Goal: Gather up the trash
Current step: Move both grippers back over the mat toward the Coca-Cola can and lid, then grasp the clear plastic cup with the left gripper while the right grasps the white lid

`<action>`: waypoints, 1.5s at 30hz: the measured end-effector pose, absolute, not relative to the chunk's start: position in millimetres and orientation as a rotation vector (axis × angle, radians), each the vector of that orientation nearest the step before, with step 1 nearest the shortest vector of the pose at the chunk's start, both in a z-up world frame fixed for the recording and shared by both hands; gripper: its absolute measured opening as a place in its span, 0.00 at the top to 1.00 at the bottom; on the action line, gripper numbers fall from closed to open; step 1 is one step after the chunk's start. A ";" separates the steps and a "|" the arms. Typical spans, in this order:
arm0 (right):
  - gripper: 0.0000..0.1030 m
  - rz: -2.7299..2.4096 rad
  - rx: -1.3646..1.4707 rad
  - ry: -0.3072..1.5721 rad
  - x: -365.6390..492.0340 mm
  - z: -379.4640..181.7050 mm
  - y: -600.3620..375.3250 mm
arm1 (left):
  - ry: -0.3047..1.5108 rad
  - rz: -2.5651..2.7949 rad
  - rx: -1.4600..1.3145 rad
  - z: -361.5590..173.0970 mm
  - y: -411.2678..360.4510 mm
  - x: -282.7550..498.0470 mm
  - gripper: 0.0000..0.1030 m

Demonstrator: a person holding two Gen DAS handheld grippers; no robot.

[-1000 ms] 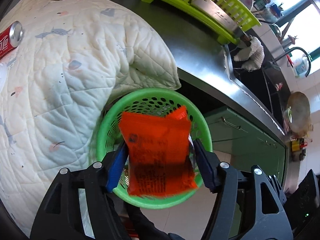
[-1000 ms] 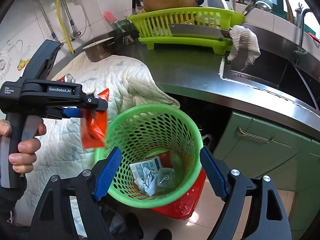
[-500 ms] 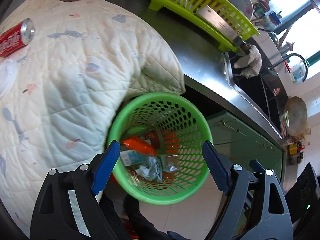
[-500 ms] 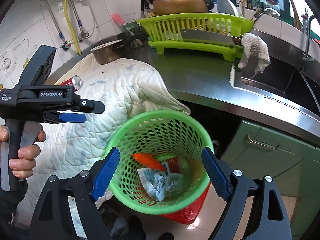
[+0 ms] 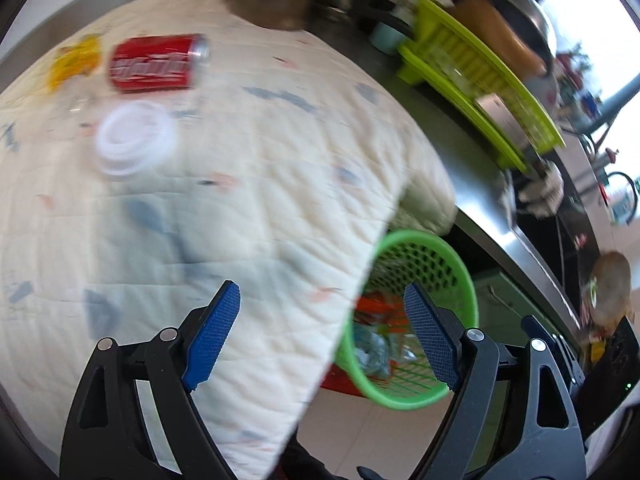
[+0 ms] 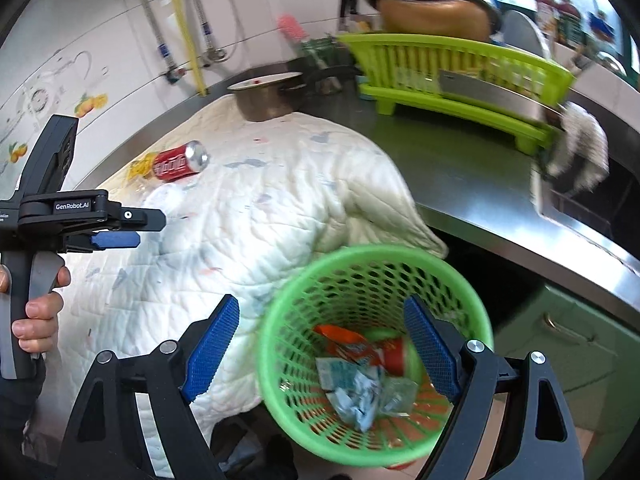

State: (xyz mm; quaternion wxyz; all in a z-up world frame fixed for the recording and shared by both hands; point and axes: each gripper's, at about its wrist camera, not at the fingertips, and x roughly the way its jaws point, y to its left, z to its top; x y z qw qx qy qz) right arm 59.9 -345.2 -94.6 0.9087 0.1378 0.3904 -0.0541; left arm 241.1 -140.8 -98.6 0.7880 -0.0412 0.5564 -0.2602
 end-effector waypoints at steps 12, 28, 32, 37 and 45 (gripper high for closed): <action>0.21 0.037 0.218 0.816 132.7 -90.7 -283.7 | 1.077 -0.299 -0.149 -84.2 -20.8 308.0 0.19; 0.21 0.166 0.132 0.870 218.5 -96.9 -200.1 | 1.004 -0.268 -0.065 -116.6 20.7 402.6 0.19; 0.21 0.184 0.112 0.889 232.8 -101.9 -185.4 | 1.008 -0.278 -0.060 -126.3 18.8 419.3 0.19; 0.21 0.198 0.098 0.914 247.5 -109.3 -172.2 | 1.012 -0.289 -0.074 -137.7 18.3 434.3 0.19; 0.21 0.214 0.074 0.924 270.5 -113.1 -156.7 | 1.008 -0.344 -0.060 -148.3 11.3 443.1 0.30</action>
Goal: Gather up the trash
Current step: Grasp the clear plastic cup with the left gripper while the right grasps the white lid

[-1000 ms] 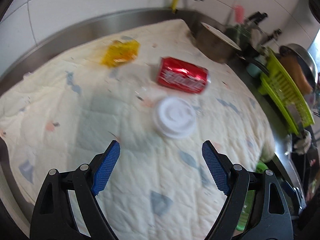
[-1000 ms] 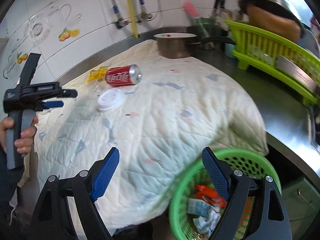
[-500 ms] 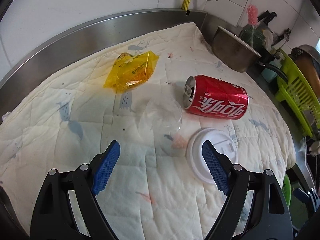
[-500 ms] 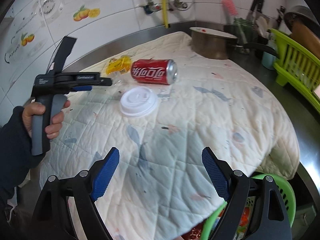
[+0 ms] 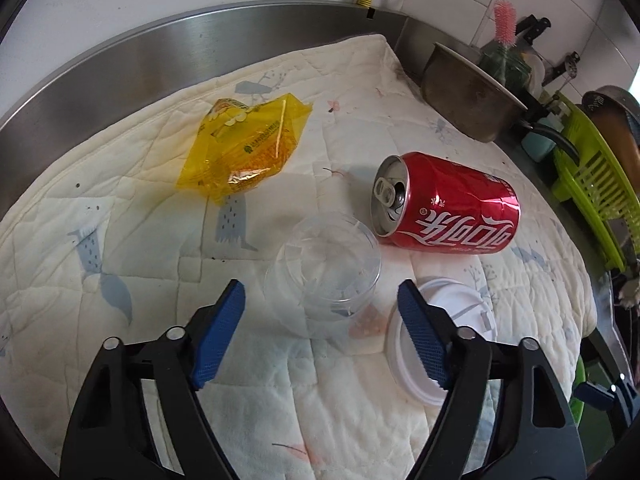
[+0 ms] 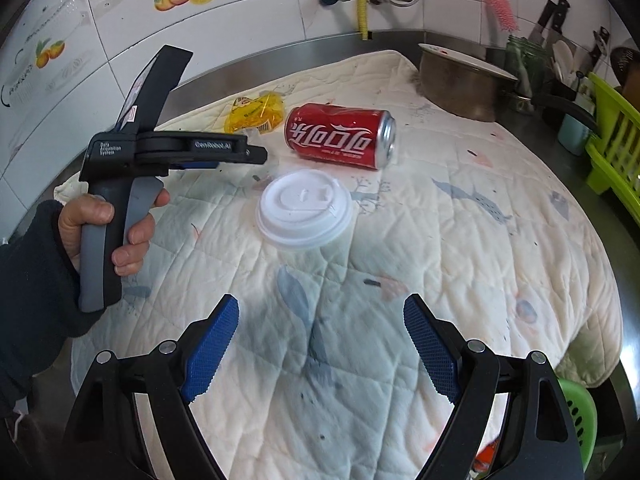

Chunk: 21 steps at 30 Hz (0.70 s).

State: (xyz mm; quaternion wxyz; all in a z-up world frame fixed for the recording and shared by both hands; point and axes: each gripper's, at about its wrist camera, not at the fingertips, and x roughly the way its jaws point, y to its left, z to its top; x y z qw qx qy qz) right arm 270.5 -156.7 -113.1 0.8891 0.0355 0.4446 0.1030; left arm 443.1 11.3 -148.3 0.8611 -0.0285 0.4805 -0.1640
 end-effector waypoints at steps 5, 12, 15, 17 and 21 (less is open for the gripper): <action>0.21 0.223 0.073 0.921 283.5 -113.9 -151.6 | 1.022 -0.353 -0.063 -155.5 11.2 448.8 0.37; 0.21 0.240 0.076 0.930 303.3 -120.9 -145.2 | 0.997 -0.367 -0.053 -158.6 11.6 448.1 0.43; 0.21 0.243 0.071 0.929 312.7 -124.0 -142.2 | 0.993 -0.368 -0.066 -155.6 14.8 444.1 0.44; 0.21 0.244 0.075 0.930 320.9 -125.8 -140.4 | 0.981 -0.362 -0.080 -150.3 20.9 440.0 0.44; 0.21 0.253 0.076 0.933 338.8 -129.8 -135.2 | 0.957 -0.341 -0.095 -137.9 37.2 431.2 0.45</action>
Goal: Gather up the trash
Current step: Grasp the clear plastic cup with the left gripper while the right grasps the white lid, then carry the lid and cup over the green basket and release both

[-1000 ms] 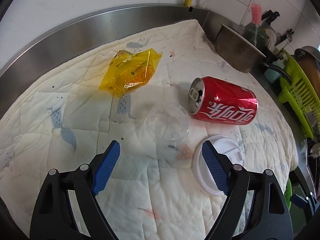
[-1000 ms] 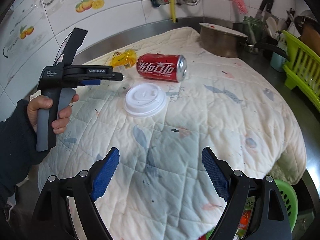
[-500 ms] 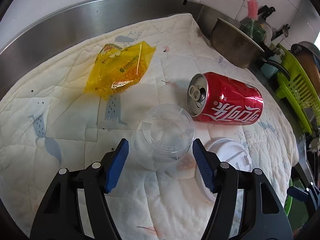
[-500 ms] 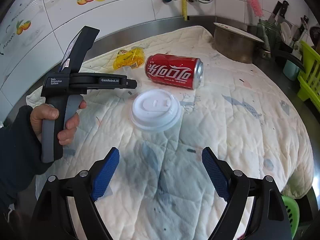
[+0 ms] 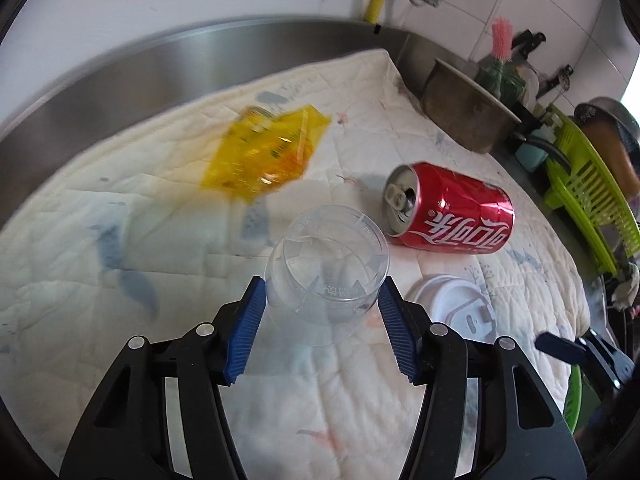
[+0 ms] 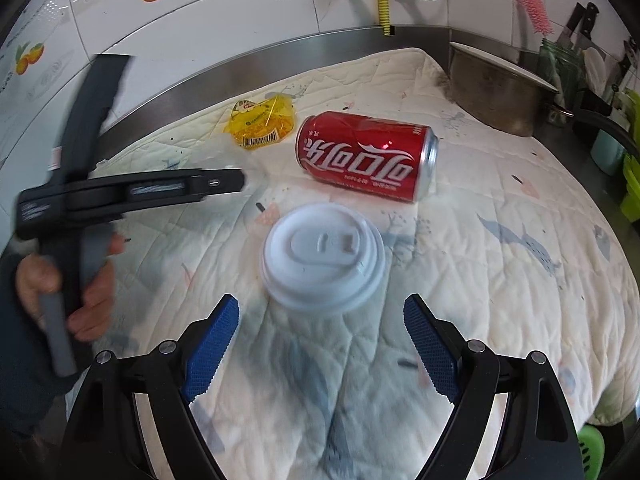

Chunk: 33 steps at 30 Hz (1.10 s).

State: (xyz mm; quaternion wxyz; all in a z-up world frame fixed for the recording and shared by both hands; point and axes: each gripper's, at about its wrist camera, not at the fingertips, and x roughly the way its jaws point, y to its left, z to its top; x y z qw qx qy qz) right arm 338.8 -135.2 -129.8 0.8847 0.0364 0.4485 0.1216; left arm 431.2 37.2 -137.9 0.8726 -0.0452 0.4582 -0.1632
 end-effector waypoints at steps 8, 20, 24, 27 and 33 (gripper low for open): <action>0.15 0.269 0.106 0.971 373.4 -143.7 -125.0 | 0.910 -0.305 -0.132 -116.6 69.2 414.4 0.45; 0.11 0.212 0.003 0.980 392.6 -156.3 -105.9 | 0.897 -0.289 -0.149 -111.1 87.2 406.0 0.45; 0.11 0.199 0.012 0.997 396.6 -160.3 -110.5 | 0.897 -0.291 -0.149 -111.5 87.8 404.7 0.45; 0.11 0.206 0.048 1.008 398.1 -164.9 -116.8 | 0.901 -0.291 -0.148 -112.2 86.3 404.5 0.45; 0.11 0.203 0.015 1.004 395.1 -166.2 -111.3 | 0.907 -0.286 -0.151 -113.5 85.0 403.7 0.45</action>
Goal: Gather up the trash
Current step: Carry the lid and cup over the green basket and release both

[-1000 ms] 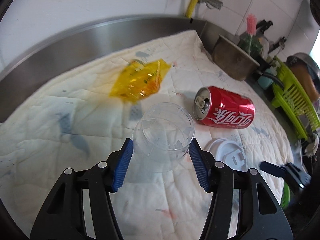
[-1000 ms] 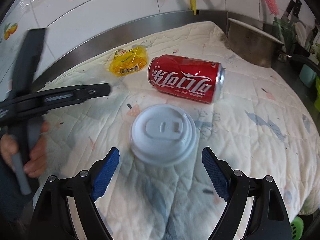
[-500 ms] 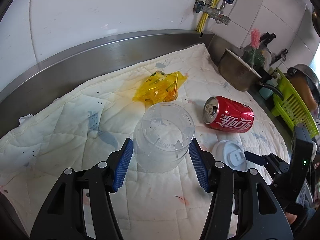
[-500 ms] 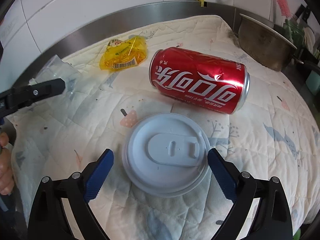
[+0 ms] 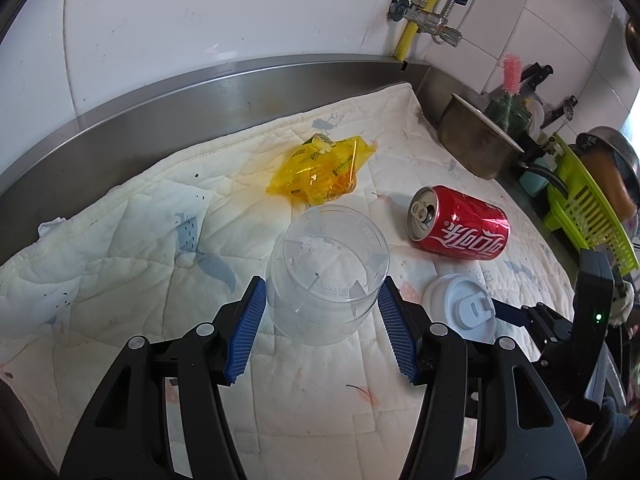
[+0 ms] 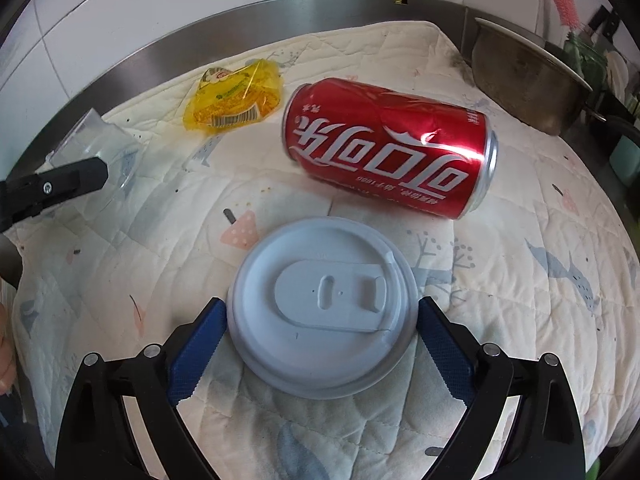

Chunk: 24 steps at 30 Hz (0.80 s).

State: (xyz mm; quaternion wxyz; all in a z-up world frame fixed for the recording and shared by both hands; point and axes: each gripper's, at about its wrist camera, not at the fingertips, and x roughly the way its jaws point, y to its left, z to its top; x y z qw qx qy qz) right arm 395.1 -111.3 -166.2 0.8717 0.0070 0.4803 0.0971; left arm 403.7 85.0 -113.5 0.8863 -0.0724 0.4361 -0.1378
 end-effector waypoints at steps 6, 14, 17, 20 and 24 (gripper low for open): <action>0.12 0.196 0.013 0.996 392.6 -167.0 -110.3 | 0.904 -0.286 -0.146 -112.1 84.1 401.4 0.45; 0.13 0.202 0.045 0.975 377.0 -157.9 -118.5 | 0.894 -0.294 -0.141 -107.2 80.9 393.1 0.45; 0.13 0.209 0.058 0.963 365.7 -152.1 -122.7 | 0.894 -0.300 -0.136 -104.5 76.7 387.6 0.45; 0.13 0.212 0.057 0.944 346.6 -142.3 -129.1 | 0.887 -0.315 -0.123 -99.2 69.3 378.0 0.45; 0.13 0.208 0.066 0.915 313.6 -126.2 -145.5 | 0.879 -0.344 -0.108 -91.1 56.1 364.3 0.45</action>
